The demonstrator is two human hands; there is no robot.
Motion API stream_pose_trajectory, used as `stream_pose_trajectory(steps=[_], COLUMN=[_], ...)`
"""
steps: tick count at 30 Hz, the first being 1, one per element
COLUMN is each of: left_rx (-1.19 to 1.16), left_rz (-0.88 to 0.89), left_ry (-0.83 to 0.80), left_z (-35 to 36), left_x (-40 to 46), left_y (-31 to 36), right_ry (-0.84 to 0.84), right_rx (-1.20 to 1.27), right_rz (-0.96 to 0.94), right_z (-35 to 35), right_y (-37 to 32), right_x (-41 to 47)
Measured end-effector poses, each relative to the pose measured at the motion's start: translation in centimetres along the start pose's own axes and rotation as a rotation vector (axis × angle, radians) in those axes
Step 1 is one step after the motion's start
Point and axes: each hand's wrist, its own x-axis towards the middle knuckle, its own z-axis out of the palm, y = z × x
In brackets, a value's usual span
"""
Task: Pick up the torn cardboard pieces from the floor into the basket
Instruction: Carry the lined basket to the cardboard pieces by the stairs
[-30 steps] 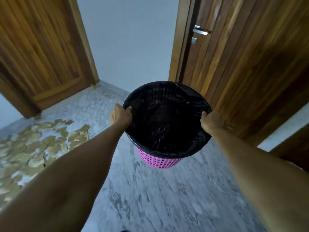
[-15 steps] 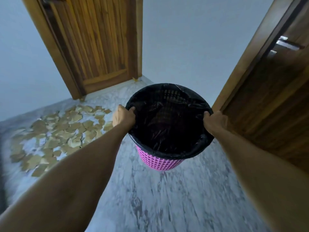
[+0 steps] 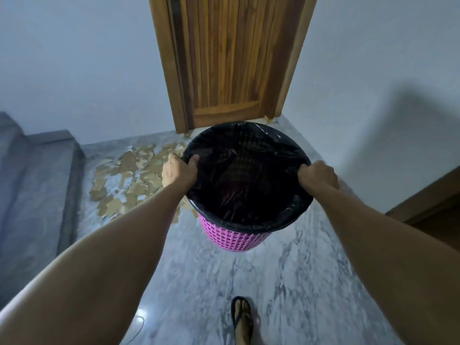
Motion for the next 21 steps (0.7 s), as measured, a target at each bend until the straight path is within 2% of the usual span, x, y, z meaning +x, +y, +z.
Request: stream_pose_trajectory(steps=[4, 11, 21], left_rx=[-0.026, -0.087, -0.142], left_rz=[-0.119, -0.295, -0.558], left_ry=[0.032, 0.056, 0.131], left_z=[-1.4, -4.1, -9.0], left_x=[3.9, 10.2, 15.2], left_y=[-1.0, -4.7, -16.8], right_ry=[-0.145, -0.304, -0.468], right_rx=[0.014, -0.007, -0.137], right_rz=[-0.067, -0.202, -0.419], right_z=[2.7, 8.6, 22.3], right_y=[-5.2, -14.4, -26.6], right_x=[3.6, 7.2, 5.0])
